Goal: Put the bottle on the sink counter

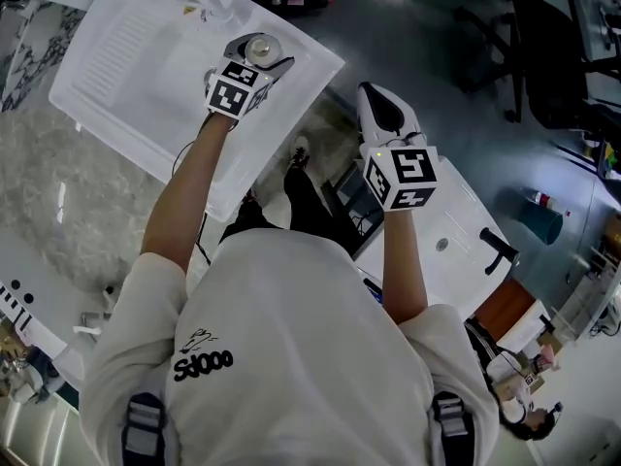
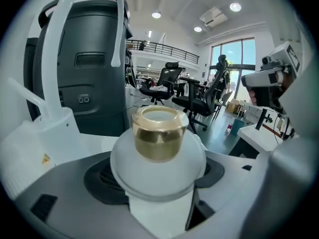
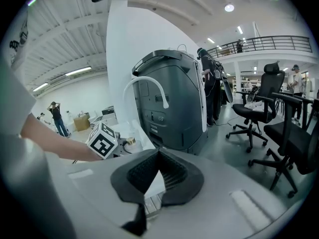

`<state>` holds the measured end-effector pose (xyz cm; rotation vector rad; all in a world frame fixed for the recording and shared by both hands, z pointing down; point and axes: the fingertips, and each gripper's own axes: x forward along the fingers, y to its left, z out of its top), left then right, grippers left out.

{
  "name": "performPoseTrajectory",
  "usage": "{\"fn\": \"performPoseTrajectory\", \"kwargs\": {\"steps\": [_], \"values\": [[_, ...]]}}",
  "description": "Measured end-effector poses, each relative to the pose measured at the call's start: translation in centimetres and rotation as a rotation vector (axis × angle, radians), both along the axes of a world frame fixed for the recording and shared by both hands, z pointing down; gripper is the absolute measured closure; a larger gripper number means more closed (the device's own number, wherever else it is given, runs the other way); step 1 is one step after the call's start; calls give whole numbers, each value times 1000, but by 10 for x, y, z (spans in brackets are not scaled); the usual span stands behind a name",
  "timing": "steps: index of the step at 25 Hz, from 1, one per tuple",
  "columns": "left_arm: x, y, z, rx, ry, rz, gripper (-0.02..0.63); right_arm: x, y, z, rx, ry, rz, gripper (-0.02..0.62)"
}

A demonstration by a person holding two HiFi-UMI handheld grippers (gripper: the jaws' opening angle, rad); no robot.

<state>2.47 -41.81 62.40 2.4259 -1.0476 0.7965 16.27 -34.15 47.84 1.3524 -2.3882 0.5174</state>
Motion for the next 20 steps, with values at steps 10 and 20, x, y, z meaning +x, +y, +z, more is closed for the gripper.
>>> {"fn": "performPoseTrajectory", "kwargs": {"steps": [10, 20], "values": [[6, -12, 26, 12, -44, -19, 265, 16, 0, 11, -34, 18, 32, 584], [15, -17, 34, 62, -80, 8, 265, 15, 3, 17, -51, 15, 31, 584]]}}
